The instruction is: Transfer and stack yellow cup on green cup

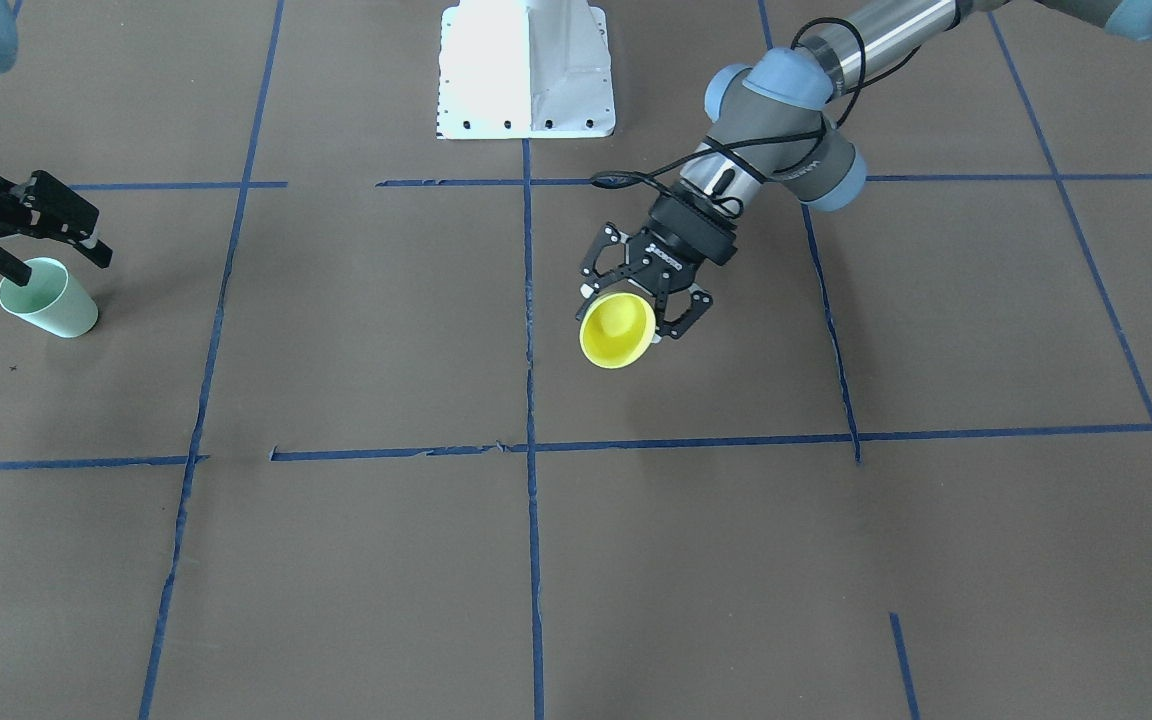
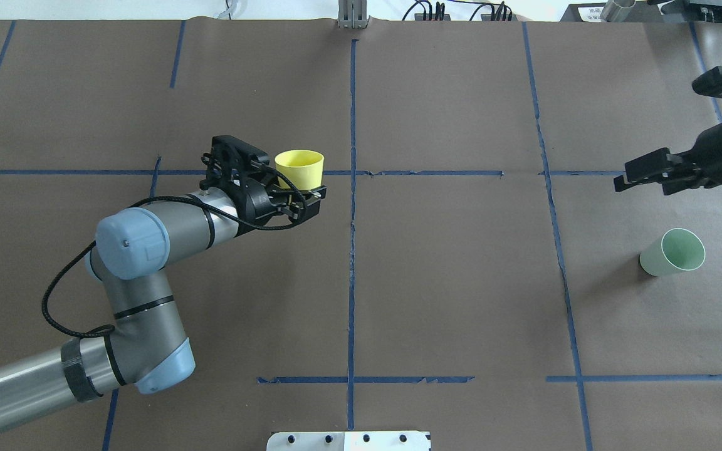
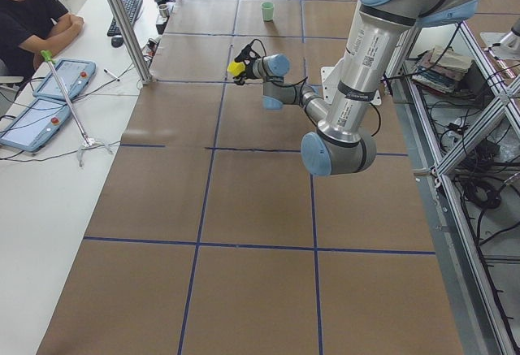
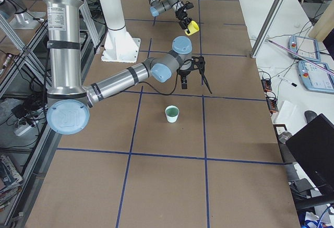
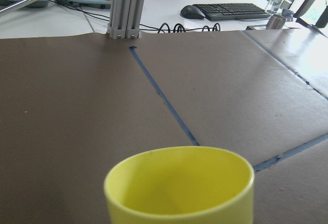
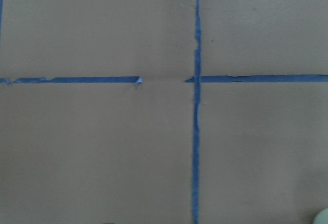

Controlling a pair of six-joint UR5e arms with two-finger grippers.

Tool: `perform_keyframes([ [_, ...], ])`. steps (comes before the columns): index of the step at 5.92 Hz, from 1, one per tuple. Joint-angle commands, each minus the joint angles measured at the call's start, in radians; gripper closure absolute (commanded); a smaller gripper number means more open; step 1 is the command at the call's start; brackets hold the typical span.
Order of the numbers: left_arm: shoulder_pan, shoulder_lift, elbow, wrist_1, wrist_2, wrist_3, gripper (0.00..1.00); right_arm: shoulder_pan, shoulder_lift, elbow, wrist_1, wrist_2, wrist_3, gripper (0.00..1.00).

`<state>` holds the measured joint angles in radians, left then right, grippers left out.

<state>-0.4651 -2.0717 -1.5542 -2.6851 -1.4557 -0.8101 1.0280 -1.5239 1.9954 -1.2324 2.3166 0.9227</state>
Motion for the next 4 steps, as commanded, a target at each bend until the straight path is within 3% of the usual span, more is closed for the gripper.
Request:
perform_keyframes([
  [1,0.042,-0.051,-0.006,-0.004,-0.002,0.221,0.98,-0.134,0.168,0.002,-0.012,-0.072,0.283,0.0],
  [3,0.052,-0.053,-0.023,0.008,-0.006,0.349,1.0,-0.303,0.328,-0.006,-0.071,-0.219,0.485,0.0],
  [4,0.069,-0.039,-0.024,0.008,-0.005,0.357,1.0,-0.337,0.396,-0.006,-0.123,-0.241,0.52,0.0],
])
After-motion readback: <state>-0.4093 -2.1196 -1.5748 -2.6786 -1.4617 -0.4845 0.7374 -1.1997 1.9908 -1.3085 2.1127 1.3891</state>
